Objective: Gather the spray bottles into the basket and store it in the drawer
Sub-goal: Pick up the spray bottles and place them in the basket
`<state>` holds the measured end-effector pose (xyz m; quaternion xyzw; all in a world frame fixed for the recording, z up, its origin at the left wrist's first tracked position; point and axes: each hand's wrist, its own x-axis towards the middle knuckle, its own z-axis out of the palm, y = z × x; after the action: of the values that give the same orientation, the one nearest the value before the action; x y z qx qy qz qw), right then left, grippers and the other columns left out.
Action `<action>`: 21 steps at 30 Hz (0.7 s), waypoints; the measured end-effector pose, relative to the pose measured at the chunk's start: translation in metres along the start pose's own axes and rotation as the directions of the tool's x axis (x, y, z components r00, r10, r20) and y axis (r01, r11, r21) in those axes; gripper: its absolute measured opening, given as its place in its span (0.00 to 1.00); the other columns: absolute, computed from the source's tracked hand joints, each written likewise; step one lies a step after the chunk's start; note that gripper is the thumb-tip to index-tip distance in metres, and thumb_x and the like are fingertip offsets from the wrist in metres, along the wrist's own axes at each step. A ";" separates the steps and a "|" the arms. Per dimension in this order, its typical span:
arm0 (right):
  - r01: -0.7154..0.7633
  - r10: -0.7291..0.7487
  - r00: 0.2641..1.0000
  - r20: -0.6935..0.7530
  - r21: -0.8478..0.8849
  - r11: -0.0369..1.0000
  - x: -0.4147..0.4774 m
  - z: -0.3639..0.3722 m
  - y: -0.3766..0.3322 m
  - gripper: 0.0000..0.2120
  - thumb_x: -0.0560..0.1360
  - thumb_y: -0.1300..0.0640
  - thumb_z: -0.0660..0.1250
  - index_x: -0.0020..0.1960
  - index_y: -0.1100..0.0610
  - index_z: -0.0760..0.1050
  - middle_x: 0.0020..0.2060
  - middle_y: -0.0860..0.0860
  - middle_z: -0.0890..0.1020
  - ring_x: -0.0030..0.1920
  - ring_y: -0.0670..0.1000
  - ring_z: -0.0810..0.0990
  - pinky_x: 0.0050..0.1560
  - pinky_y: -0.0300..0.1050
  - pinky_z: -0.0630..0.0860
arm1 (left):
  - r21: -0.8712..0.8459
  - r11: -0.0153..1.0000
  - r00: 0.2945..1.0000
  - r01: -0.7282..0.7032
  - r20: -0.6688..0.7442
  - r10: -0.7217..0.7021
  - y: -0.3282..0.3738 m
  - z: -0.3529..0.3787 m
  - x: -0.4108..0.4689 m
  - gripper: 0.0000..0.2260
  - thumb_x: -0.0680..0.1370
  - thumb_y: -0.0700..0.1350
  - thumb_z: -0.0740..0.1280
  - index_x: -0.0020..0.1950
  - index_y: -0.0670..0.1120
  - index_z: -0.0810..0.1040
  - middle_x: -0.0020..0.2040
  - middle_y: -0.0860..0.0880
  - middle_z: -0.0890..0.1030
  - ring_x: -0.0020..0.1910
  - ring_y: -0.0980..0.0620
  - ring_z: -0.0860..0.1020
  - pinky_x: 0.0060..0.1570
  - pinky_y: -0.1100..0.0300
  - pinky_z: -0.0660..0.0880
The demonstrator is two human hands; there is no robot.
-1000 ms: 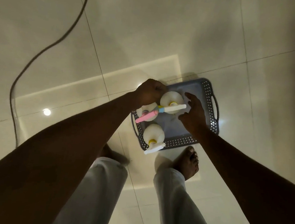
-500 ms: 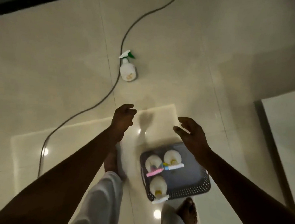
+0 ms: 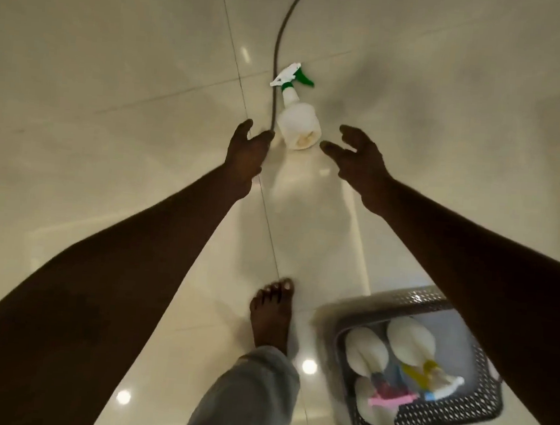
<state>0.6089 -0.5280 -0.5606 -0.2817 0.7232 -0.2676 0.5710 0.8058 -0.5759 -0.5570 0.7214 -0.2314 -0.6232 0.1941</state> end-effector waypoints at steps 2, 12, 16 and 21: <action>-0.029 0.030 0.999 -0.025 0.012 1.000 0.027 0.016 -0.001 0.34 0.74 0.45 0.76 0.76 0.50 0.70 0.73 0.51 0.73 0.70 0.55 0.76 0.71 0.57 0.75 | -0.022 1.000 1.000 0.016 0.010 -0.016 0.004 0.000 0.027 0.30 0.81 0.50 0.70 0.82 0.55 0.63 0.78 0.50 0.71 0.61 0.49 0.74 0.54 0.56 0.76; -0.173 0.173 0.985 0.011 0.148 0.974 0.089 0.062 -0.013 0.33 0.81 0.49 0.69 0.82 0.49 0.61 0.78 0.54 0.67 0.74 0.58 0.71 0.67 0.55 0.76 | -0.058 0.992 0.986 0.108 0.132 -0.099 0.008 0.036 0.103 0.28 0.81 0.50 0.70 0.81 0.51 0.66 0.74 0.42 0.74 0.68 0.38 0.76 0.67 0.43 0.78; -0.126 0.128 0.992 -0.007 0.121 0.985 0.086 0.061 -0.013 0.30 0.82 0.52 0.68 0.81 0.53 0.62 0.76 0.55 0.70 0.72 0.58 0.73 0.71 0.55 0.75 | -0.054 0.997 0.990 0.058 0.130 -0.050 0.007 0.045 0.101 0.28 0.82 0.45 0.69 0.81 0.51 0.64 0.76 0.44 0.72 0.70 0.40 0.76 0.67 0.44 0.78; -0.050 0.051 0.999 -0.005 0.161 0.986 0.059 0.040 -0.017 0.28 0.80 0.60 0.71 0.77 0.58 0.66 0.72 0.59 0.74 0.70 0.61 0.76 0.69 0.60 0.77 | -0.069 0.997 0.990 -0.046 0.130 0.055 0.008 0.040 0.074 0.26 0.80 0.44 0.71 0.77 0.51 0.69 0.74 0.46 0.73 0.69 0.40 0.77 0.64 0.45 0.80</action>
<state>0.6383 -0.5849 -0.5961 -0.2150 0.7088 -0.3117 0.5951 0.7744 -0.6247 -0.6179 0.6660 -0.2411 -0.6715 0.2177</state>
